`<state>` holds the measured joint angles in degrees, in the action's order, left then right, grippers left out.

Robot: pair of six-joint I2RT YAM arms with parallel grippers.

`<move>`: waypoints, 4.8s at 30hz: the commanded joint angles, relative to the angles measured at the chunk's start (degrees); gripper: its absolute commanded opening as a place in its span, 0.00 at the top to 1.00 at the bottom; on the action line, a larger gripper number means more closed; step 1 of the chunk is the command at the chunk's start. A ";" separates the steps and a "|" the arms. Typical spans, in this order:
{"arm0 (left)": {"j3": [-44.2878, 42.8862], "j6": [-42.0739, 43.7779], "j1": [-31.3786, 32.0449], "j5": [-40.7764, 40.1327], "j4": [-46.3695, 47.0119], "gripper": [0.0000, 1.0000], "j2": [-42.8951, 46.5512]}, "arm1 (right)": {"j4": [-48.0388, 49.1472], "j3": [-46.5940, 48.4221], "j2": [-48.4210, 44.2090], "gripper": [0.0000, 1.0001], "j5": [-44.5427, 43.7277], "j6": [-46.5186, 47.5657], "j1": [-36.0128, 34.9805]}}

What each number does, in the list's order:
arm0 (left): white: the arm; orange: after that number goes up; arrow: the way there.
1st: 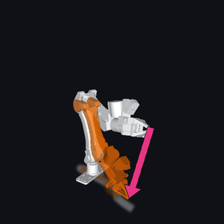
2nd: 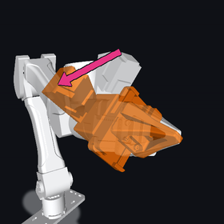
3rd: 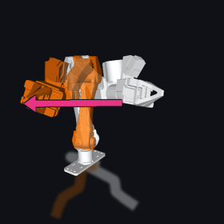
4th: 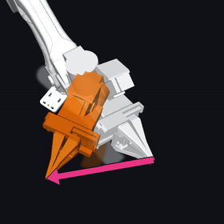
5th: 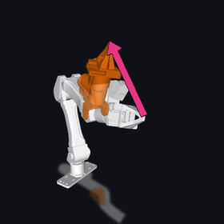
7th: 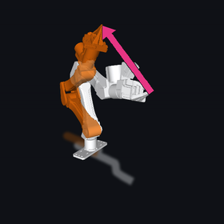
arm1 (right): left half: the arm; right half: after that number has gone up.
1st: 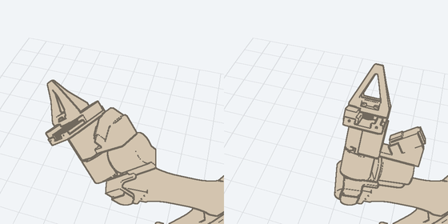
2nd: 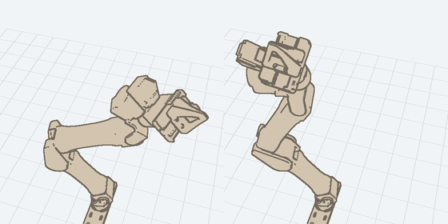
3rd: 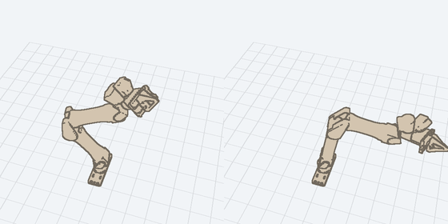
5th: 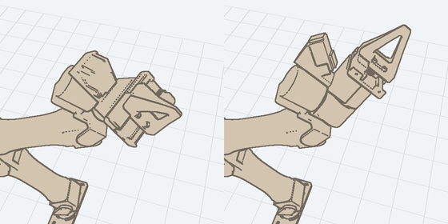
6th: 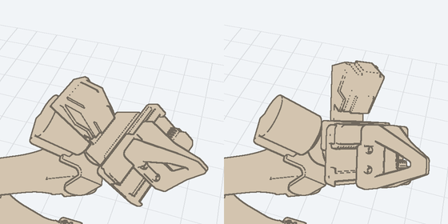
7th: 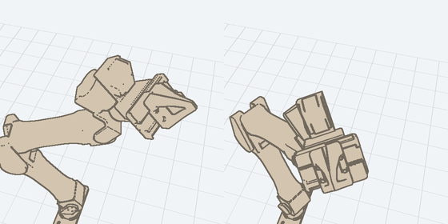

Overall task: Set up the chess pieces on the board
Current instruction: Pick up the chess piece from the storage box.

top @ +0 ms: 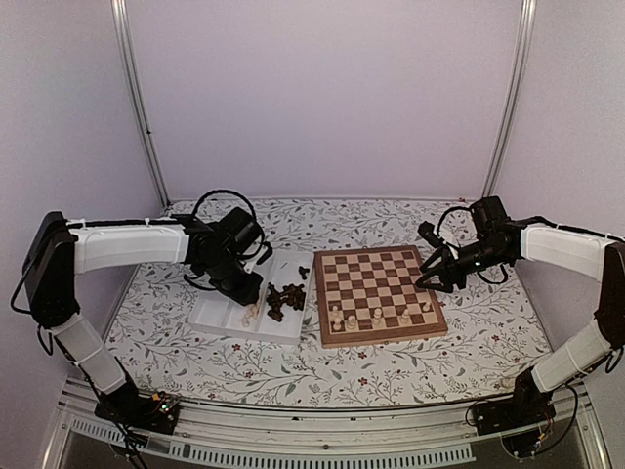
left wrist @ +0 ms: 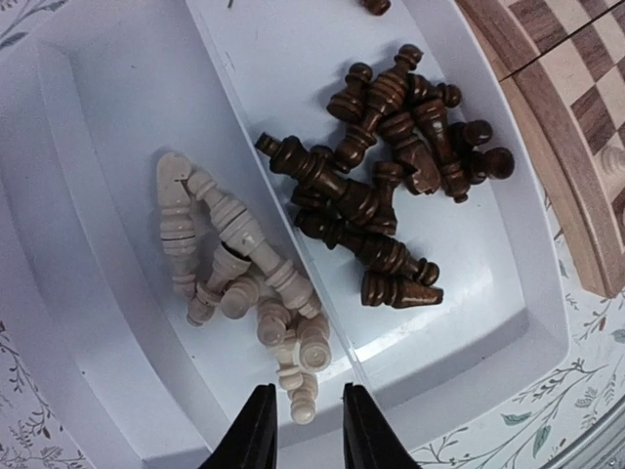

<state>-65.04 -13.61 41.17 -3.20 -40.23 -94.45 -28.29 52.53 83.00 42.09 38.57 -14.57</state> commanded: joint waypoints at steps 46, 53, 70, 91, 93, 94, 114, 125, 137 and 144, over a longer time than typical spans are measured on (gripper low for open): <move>0.47 0.02 -2.76 1.80 -0.08 0.72 -1.55 | -0.45 1.34 1.05 0.44 0.23 0.02 0.03; 0.41 -1.19 -2.76 0.64 -1.84 0.69 -4.40 | -0.45 1.34 1.02 0.44 0.07 -0.07 0.16; 0.17 -1.42 -2.76 2.76 -2.45 0.77 -7.75 | -0.53 1.37 1.28 0.44 0.14 0.02 0.09; -9.66 -1.48 -1.73 1.17 -12.01 0.93 -0.92 | -0.59 1.52 0.85 0.44 0.46 -0.03 0.12; -10.74 -1.36 -1.40 0.99 -12.42 0.93 -1.27 | -0.55 1.51 0.76 0.44 0.55 -0.05 0.11; -11.18 -1.24 -1.29 0.67 -12.68 0.93 -1.46 | -0.54 1.52 0.69 0.44 0.55 -0.07 0.13; -5.44 -4.46 -0.24 17.39 25.44 0.96 11.97 | 6.09 18.15 7.31 0.43 22.96 -21.95 -3.19; -3.59 -6.76 5.82 22.19 49.39 0.96 8.69 | 38.34 23.21 18.74 0.40 35.74 -62.62 -9.63; -5.37 -6.83 7.46 24.15 50.59 0.95 4.64 | 55.88 20.82 20.68 0.45 40.00 -79.24 -12.63; -5.12 -6.36 7.49 23.54 50.59 0.95 4.43 | 58.78 19.10 20.26 0.57 39.79 -81.70 -12.69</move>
<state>-69.23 -20.18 48.01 20.18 8.32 -89.56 26.26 72.53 104.09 80.93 -39.90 -27.05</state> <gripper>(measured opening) 0.126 0.440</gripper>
